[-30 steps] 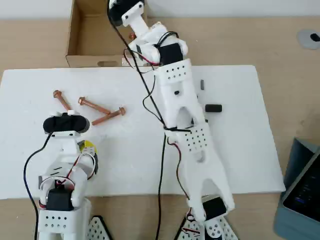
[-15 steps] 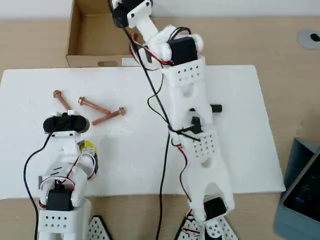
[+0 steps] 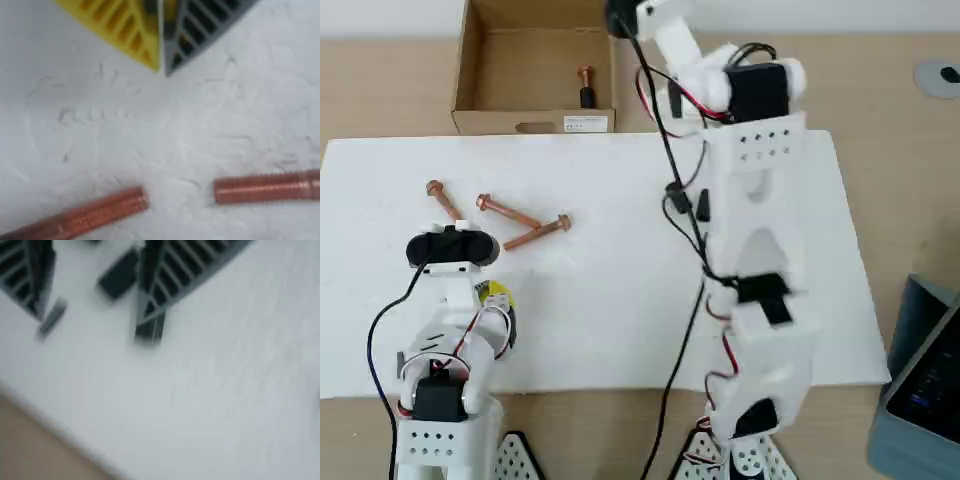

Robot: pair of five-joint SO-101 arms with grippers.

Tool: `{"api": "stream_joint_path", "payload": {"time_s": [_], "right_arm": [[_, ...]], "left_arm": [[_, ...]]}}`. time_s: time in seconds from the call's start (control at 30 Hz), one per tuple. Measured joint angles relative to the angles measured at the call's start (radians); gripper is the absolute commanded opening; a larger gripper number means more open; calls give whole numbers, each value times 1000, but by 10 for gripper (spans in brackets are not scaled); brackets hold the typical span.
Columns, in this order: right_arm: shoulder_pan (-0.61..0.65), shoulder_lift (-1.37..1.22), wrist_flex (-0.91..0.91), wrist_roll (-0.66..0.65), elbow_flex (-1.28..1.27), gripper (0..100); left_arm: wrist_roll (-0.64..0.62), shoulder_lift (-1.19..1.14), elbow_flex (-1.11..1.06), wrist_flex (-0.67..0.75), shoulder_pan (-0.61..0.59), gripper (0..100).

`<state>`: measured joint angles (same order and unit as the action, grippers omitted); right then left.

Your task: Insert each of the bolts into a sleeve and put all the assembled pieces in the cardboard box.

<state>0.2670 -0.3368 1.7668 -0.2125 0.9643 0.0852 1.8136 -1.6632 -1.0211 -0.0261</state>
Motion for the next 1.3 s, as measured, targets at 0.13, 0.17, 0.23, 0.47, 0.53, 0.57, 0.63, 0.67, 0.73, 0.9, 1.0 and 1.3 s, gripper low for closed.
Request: {"api": "stream_joint_path", "payload": {"time_s": [0.13, 0.17, 0.23, 0.47, 0.53, 0.57, 0.63, 0.67, 0.73, 0.9, 1.0, 1.3], "right_arm": [[-38, 138, 0, -29, -285, 141], [-48, 163, 0, -41, -350, 141], [-68, 195, 0, -66, -454, 141], [-140, 213, 0, -213, -677, 141], [-160, 213, 0, -315, -733, 143], [-167, 213, 0, -367, -764, 143], [-175, 213, -18, -443, -825, 144], [-183, 213, -37, -473, -853, 144], [-193, 213, -80, -528, -901, 145], [-192, 213, -164, -640, -988, 157], [-192, 213, -204, -692, -1031, 206], [-192, 213, -296, -799, -1129, 210]], "left_arm": [[0, 0, 0, 0, 0, 2], [0, 0, 0, 0, 0, 2], [0, 0, 0, 0, 0, 2], [0, 0, 0, 0, 0, 2], [0, 0, 0, 0, 0, 2], [0, 0, 0, 0, 0, 2], [0, 0, 0, 0, 0, 2], [0, 0, 0, 0, 0, 2], [0, 0, 0, 0, 0, 2], [0, 0, 0, 0, 0, 2], [0, 0, 0, 0, 0, 2], [0, 0, 0, 0, 0, 2]]}}
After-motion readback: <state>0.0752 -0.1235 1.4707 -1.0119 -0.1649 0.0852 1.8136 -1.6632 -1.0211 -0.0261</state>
